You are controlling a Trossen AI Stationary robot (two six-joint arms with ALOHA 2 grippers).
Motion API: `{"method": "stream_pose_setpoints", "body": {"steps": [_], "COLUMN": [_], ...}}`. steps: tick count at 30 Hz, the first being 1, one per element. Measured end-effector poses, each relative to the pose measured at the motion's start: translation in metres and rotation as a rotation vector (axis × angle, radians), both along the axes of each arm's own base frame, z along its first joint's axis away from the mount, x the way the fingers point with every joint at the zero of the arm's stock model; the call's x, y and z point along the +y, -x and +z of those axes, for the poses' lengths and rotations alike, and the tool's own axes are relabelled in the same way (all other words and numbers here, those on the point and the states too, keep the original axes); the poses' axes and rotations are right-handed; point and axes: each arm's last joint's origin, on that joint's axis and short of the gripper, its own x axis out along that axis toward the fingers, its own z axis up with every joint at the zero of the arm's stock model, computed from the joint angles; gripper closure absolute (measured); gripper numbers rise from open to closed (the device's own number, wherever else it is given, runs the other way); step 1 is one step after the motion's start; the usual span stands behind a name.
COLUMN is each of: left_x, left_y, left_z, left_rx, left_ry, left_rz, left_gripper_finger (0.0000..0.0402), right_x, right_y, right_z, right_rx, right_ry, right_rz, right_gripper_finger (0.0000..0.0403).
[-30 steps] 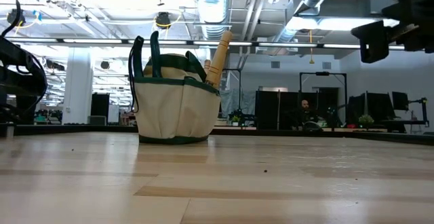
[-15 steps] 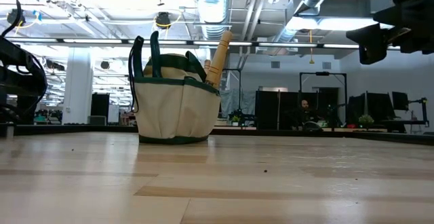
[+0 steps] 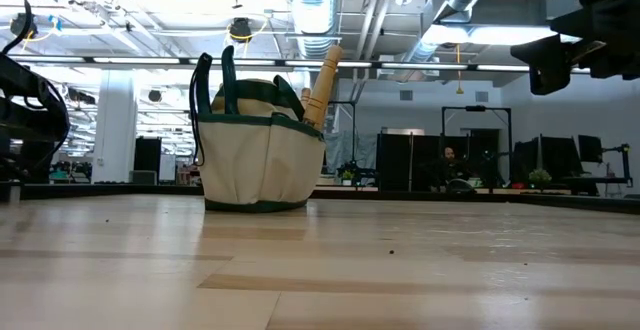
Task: Pick & Place Garden tools in Gardening bag
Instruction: Return to Home Position
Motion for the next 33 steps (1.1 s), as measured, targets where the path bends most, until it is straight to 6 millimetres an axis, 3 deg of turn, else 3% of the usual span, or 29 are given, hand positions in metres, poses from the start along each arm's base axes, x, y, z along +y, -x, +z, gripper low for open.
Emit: {"method": "stream_pose_setpoints", "body": {"steps": [33], "left_x": [0.0001], "left_y": [0.0001], "left_z": [0.0016], "left_rx": [-0.005], "left_ry": [0.016], "left_rz": [0.0], "left_gripper_finger": [0.0382], "right_x": [0.0], "right_y": [0.0], "right_z": [-0.0002], "right_rx": [0.001], "right_ry": [0.0], "right_rz": [0.0], "right_gripper_finger": [0.0138]}}
